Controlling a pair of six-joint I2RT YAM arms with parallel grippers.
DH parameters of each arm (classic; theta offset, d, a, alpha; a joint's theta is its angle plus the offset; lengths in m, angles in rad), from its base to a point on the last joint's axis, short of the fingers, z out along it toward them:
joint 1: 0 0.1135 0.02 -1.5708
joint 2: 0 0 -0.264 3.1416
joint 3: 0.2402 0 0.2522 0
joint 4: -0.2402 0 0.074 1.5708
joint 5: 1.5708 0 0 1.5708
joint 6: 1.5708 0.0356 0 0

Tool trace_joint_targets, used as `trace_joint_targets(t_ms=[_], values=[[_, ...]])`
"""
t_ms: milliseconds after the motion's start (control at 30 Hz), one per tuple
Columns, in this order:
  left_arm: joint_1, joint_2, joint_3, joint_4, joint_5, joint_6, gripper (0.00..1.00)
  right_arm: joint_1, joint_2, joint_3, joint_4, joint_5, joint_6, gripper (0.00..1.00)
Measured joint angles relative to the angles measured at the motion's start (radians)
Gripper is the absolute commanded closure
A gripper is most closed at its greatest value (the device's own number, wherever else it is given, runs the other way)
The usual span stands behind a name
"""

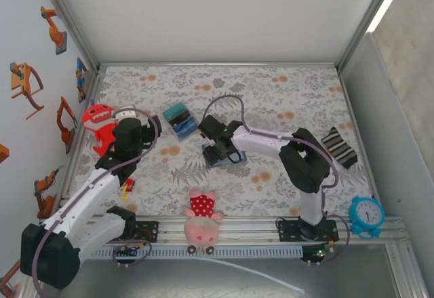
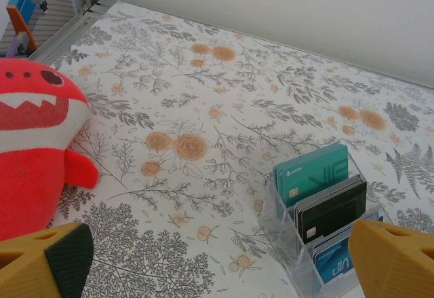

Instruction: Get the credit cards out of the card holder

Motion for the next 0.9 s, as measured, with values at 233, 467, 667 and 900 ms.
trace_joint_targets(t_ms=[233, 467, 667, 900], values=[[0.000, 0.019, 0.000, 0.000, -0.013, -0.016, 0.03, 0.001, 0.011, 0.010, -0.003, -0.001, -0.005, 0.31], [0.000, 0.019, 0.000, 0.000, -0.019, -0.027, 0.03, 0.010, 0.023, 0.017, -0.003, -0.003, -0.005, 0.30], [0.000, 0.019, 0.000, -0.002, -0.020, -0.031, 0.03, 0.010, 0.045, 0.021, -0.002, -0.003, -0.004, 0.30], [0.005, 0.019, 0.000, -0.011, -0.027, -0.031, 0.03, 0.011, 0.054, 0.023, -0.001, 0.000, -0.001, 0.38]])
